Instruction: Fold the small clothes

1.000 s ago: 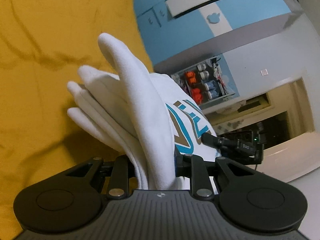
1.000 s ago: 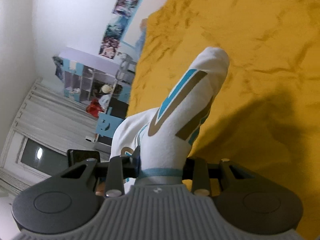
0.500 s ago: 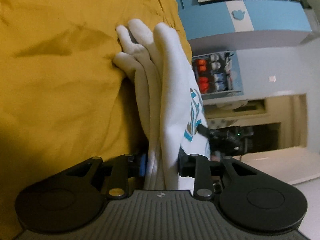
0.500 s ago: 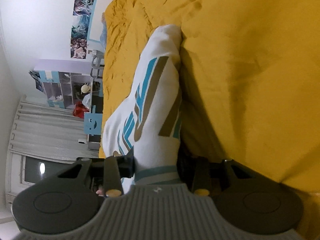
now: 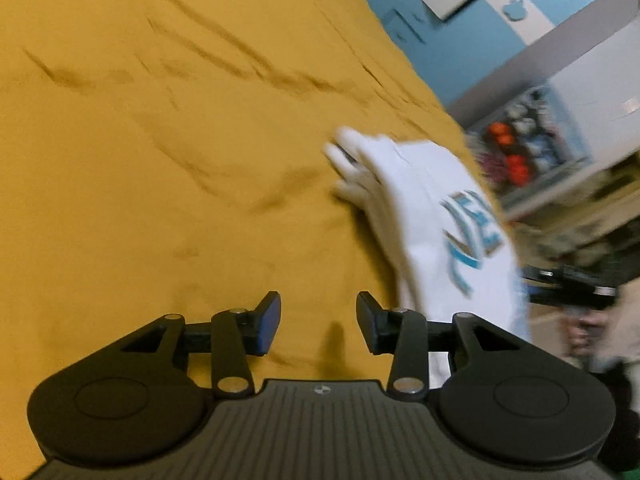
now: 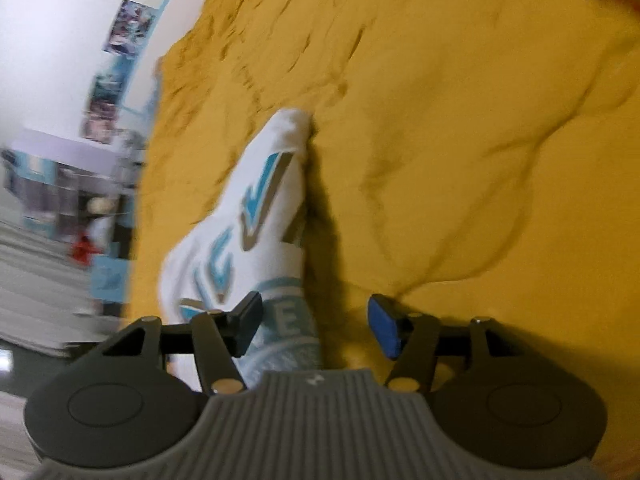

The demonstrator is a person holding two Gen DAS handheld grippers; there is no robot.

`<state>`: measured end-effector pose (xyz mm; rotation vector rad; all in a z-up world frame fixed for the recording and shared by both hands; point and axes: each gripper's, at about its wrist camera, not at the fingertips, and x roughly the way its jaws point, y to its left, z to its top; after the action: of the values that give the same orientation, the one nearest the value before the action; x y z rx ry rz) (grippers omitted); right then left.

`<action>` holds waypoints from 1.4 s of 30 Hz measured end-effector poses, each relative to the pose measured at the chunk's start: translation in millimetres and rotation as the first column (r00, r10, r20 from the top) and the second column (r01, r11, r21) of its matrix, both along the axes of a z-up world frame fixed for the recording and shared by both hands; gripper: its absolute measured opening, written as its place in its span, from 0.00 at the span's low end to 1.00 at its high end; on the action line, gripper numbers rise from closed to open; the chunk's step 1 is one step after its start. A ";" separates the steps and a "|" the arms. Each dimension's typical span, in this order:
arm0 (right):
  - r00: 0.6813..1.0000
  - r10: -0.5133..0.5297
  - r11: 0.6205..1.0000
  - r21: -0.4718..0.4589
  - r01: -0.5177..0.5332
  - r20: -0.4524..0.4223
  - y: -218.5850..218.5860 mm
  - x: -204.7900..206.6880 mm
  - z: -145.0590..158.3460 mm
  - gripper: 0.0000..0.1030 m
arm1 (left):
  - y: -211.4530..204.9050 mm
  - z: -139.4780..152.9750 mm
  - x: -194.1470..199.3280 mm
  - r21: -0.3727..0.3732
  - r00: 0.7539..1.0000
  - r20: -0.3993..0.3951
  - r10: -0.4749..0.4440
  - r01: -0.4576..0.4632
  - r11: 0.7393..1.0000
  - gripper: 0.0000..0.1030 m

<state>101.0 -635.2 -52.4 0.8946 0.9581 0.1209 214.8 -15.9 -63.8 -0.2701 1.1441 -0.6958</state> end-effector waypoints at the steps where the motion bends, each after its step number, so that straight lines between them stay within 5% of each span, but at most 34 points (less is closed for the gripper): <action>1: 1.000 -0.023 0.996 -0.086 0.022 -0.005 4.8 -6.7 11.9 0.56 | 0.5 12.4 -6.5 0.051 0.998 0.057 0.021 -0.024 0.998 0.47; 6: 0.983 -0.124 0.885 -0.433 0.170 0.132 54.3 -44.4 79.9 0.64 | -32.6 63.9 -45.9 0.240 0.942 0.334 -0.016 -0.069 0.968 0.50; 12: 0.966 -0.143 0.744 -0.621 0.249 0.216 153.2 -85.5 133.0 0.71 | -83.0 95.8 -96.0 0.293 0.896 0.443 0.034 -0.180 0.939 0.55; 16: 0.975 -0.117 0.684 -0.696 0.218 0.191 219.5 -107.3 133.1 0.71 | -107.7 100.5 -130.4 0.295 0.860 0.509 0.029 -0.206 0.933 0.76; 21: 0.992 -0.068 0.720 -0.683 0.120 0.103 274.9 -119.2 102.6 0.71 | -118.7 90.6 -151.8 0.276 0.899 0.436 0.043 -0.179 0.944 0.81; 27: 0.998 -0.067 0.773 -0.632 0.061 0.015 311.6 -130.3 76.3 0.70 | -111.8 72.9 -164.8 0.301 0.913 0.392 0.115 -0.245 0.922 0.81; 32: 1.000 -0.028 0.751 -0.660 0.030 0.014 327.6 -129.2 77.1 0.70 | -106.9 64.9 -179.1 0.296 0.936 0.345 0.076 -0.185 0.937 0.81; 42: 1.000 -0.003 0.738 -0.675 0.016 0.020 338.6 -129.9 78.2 0.70 | -118.1 63.9 -201.9 0.332 0.929 0.364 0.062 -0.192 0.923 0.81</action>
<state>-28.9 -296.6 25.8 0.2135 0.8843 -0.2265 12.8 -134.0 0.1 0.0922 0.8824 -0.3817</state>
